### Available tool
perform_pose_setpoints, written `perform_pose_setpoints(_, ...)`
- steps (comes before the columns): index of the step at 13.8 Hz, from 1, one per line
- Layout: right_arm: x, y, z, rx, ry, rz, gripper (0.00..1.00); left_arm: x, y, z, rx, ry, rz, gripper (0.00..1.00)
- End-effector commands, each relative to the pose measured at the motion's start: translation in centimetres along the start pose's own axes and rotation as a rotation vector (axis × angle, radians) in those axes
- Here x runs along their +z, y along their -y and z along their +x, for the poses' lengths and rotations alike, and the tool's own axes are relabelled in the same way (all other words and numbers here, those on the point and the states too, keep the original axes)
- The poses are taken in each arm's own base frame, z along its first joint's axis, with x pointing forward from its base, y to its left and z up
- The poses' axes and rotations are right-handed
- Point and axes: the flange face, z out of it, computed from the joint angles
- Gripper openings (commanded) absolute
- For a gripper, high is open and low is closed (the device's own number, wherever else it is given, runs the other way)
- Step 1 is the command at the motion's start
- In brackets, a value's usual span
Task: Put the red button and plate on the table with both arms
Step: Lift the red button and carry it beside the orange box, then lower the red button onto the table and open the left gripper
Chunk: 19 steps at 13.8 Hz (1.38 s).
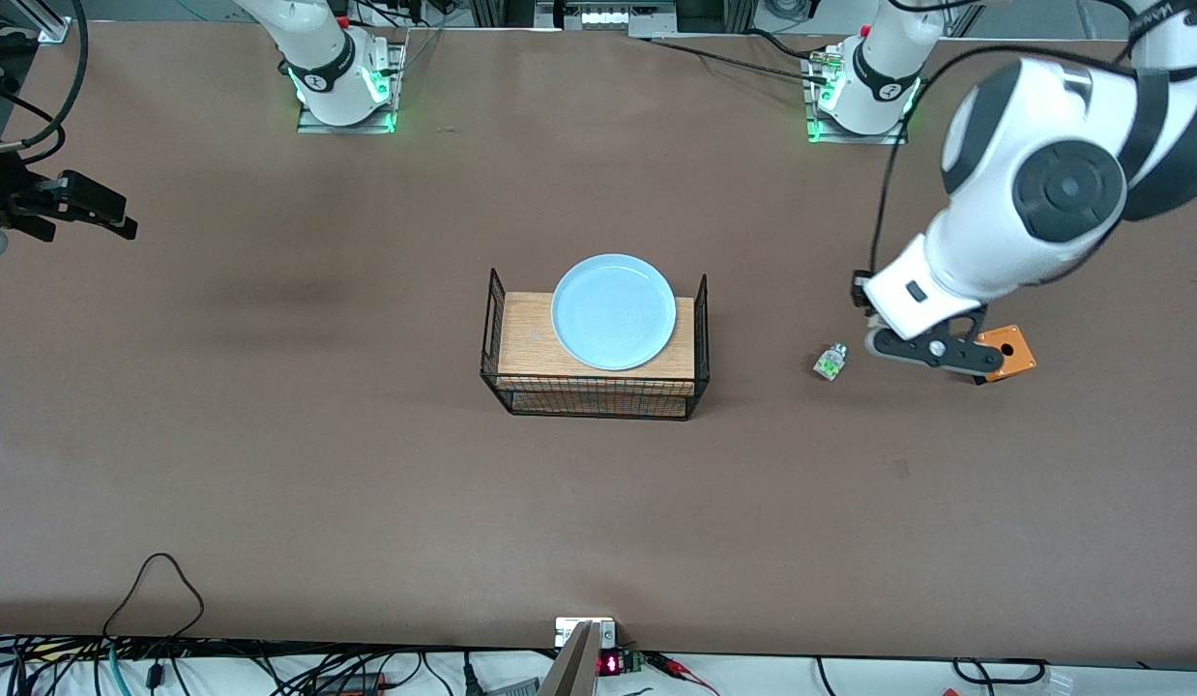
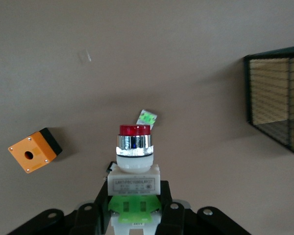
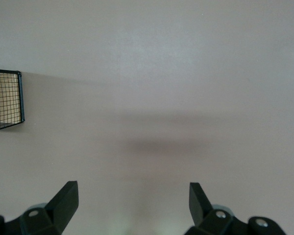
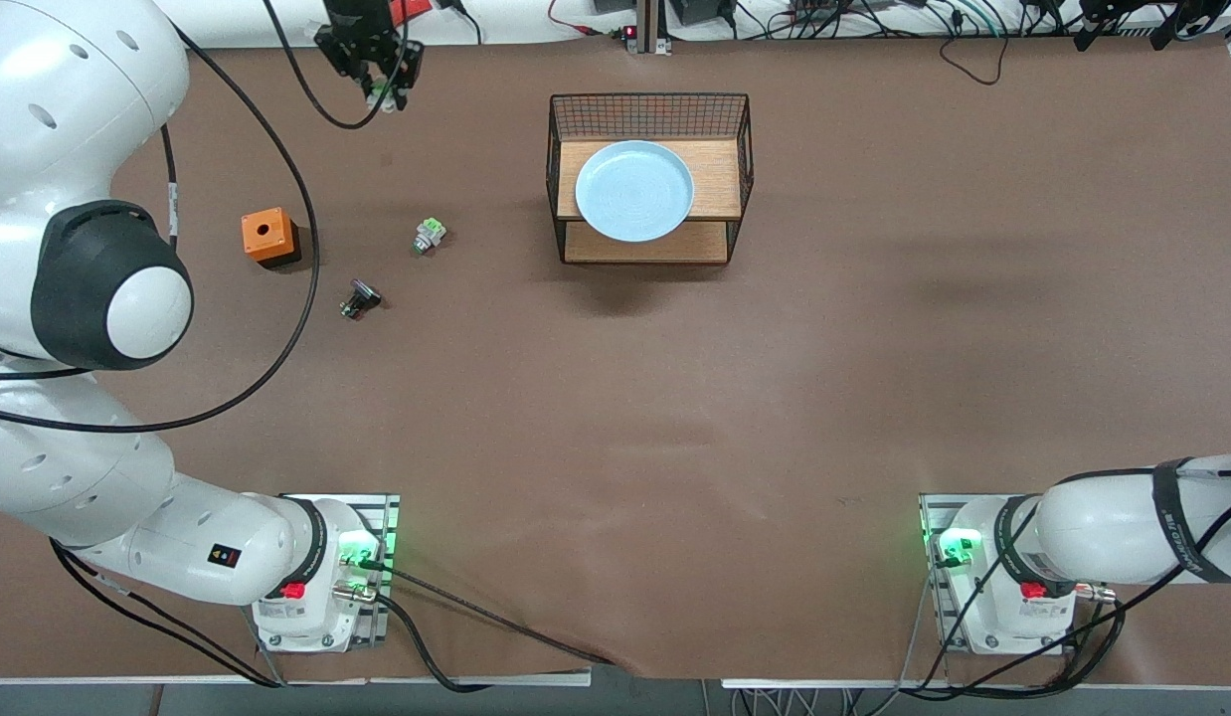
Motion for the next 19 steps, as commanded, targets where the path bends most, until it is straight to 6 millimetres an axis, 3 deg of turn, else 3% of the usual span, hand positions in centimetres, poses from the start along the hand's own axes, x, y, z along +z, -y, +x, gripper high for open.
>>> perform_pose_setpoints(1, -0.3, -0.1, -0.2, -0.008, -0.001, 0.004, 1.00, 4.8, 3.0, 0.3, 0.068, 0.018, -0.018, 0.18)
perform_pose_setpoints(7, -0.3, -0.4, -0.1, -0.003, -0.004, 0.005, 1.00, 16.1, 8.8, 2.9, 0.153, -0.013, 0.004, 0.18)
perform_pose_setpoints(12, -0.2, -0.2, -0.1, -0.005, -0.001, 0.008, 1.00, 25.6, 9.0, 3.4, 0.170, -0.056, 0.025, 0.21)
perform_pose_setpoints(15, -0.1, 0.3, 0.1, -0.012, -0.004, 0.010, 1.00, 28.7, 9.3, 3.2, 0.166, -0.044, 0.031, 0.22)
perform_pose_setpoints(16, 0.5, 0.4, 0.4, -0.013, 0.007, 0.010, 1.00, 29.3, 9.2, 3.5, 0.169, -0.059, 0.036, 0.27)
perform_pose_setpoints(17, 0.7, 0.4, 0.4, -0.015, 0.010, 0.010, 1.00, 28.9, 9.4, 3.5, 0.166, -0.064, 0.037, 0.51)
perform_pose_setpoints(18, 0.7, 0.4, 0.5, -0.015, 0.008, 0.010, 1.00, 28.3, 9.4, 3.3, 0.164, -0.060, 0.033, 0.83)
perform_pose_setpoints(19, 0.7, 0.4, 0.5, -0.013, 0.009, 0.016, 1.00, 27.5, 9.6, 3.4, 0.157, -0.059, 0.032, 1.00)
